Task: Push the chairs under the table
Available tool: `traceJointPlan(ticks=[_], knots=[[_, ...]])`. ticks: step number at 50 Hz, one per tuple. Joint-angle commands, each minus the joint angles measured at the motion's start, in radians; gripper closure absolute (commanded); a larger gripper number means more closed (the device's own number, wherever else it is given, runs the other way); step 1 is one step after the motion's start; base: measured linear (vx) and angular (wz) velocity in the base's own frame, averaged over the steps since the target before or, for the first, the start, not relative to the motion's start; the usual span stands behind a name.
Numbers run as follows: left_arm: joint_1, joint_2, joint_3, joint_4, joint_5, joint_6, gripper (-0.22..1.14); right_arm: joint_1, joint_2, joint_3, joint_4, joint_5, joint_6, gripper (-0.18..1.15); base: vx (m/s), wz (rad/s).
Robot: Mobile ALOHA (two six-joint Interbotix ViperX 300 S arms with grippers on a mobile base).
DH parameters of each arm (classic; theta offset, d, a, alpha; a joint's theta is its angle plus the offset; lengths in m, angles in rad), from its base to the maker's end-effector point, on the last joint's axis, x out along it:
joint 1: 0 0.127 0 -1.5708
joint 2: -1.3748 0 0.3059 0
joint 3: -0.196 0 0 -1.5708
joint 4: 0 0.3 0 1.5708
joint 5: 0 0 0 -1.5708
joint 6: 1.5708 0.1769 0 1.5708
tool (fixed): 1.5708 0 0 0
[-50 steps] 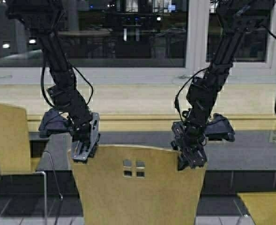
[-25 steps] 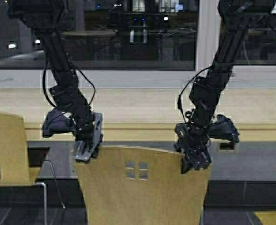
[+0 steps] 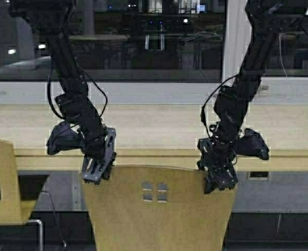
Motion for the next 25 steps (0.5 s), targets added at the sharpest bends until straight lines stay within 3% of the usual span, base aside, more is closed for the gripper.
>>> traceJointPlan(ticks=[1, 25], knots=[[0.002, 0.000, 0.017, 0.005, 0.008, 0.006, 0.60, 0.020, -0.037, -0.014, -0.014, -0.008, -0.037, 0.67, 0.21, -0.03], [-0.002, -0.009, 0.020, -0.008, 0.011, 0.005, 0.60, 0.008, -0.020, -0.026, -0.015, -0.006, -0.043, 0.67, 0.21, 0.03]])
